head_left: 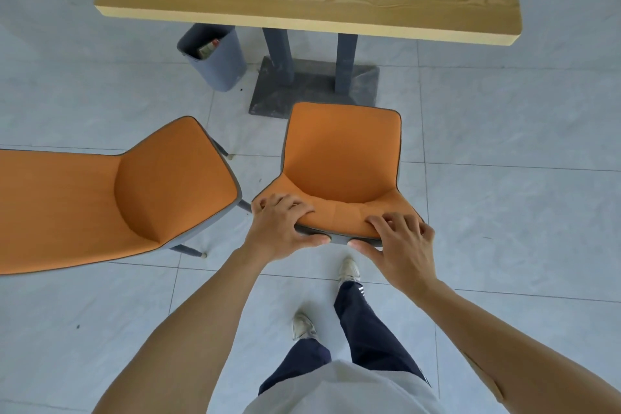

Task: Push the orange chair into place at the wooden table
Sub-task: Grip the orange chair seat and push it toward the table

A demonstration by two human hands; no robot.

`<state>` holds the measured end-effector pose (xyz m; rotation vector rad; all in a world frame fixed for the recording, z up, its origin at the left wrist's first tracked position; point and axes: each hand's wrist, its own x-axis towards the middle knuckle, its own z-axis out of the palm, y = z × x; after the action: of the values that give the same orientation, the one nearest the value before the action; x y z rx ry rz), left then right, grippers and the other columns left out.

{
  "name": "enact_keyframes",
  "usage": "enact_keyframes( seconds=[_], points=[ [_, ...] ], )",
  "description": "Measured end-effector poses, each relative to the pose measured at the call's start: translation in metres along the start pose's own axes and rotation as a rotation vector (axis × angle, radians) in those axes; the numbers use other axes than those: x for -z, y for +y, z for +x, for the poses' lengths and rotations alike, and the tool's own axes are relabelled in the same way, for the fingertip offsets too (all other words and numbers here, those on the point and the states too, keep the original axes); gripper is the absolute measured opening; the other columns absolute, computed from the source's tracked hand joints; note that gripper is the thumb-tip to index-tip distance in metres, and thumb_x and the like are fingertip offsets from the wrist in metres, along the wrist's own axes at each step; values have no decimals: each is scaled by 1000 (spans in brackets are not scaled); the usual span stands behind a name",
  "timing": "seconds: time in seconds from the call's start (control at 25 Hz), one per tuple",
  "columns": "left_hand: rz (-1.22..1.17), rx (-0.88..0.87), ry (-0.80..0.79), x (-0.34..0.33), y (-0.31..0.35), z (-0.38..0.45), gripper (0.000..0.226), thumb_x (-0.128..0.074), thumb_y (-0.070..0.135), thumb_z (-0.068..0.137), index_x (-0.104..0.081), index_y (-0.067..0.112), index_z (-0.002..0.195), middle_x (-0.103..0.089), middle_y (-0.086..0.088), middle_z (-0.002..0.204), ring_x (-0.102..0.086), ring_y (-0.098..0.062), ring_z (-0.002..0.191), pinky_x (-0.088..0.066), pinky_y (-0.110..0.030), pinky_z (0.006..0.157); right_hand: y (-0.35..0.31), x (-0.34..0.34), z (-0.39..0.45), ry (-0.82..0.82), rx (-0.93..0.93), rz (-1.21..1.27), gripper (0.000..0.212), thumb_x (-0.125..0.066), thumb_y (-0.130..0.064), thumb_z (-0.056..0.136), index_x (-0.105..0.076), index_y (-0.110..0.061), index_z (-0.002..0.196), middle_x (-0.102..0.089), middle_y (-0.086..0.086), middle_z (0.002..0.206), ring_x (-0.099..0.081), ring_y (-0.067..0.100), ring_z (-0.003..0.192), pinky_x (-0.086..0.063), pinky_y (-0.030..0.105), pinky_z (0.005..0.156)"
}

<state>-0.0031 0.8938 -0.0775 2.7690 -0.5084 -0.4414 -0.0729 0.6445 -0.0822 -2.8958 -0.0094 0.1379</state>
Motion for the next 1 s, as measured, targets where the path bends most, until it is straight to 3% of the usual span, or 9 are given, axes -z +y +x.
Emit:
enact_keyframes(
  seconds=[0.48,0.64,0.84,1.0],
  points=[
    [-7,57,-51,23,35,128,83,-33,96,61,-52,44,123,-50,11,132,-29,-17,132,-18,-55,108,72,37,117,-161,-9,-31,75,-20,-85,76,-52,-36,123,-52,-2,122,-42,31,113,-34,50,93],
    [9,76,-115,28,36,140,79,-40,93,66,-49,44,127,-48,10,135,-26,-18,133,-17,-53,108,79,38,131,-182,21,-39,74,-20,-86,76,-50,-37,123,-52,-2,123,-42,32,113,-34,50,93],
    [160,159,-234,45,47,157,84,-34,93,68,-41,43,135,-43,2,142,-27,-28,136,-16,-60,110,83,45,151,-245,11,-51,68,-24,-85,77,-45,-42,125,-48,-1,129,-39,33,119,-34,53,96],
    [208,255,-201,43,67,150,88,-31,90,73,-36,31,138,-39,-5,145,-27,-31,138,-17,-62,113,86,52,160,-380,-43,-48,64,-28,-84,79,-39,-48,130,-42,-2,138,-33,31,126,-30,53,102]
  ],
)
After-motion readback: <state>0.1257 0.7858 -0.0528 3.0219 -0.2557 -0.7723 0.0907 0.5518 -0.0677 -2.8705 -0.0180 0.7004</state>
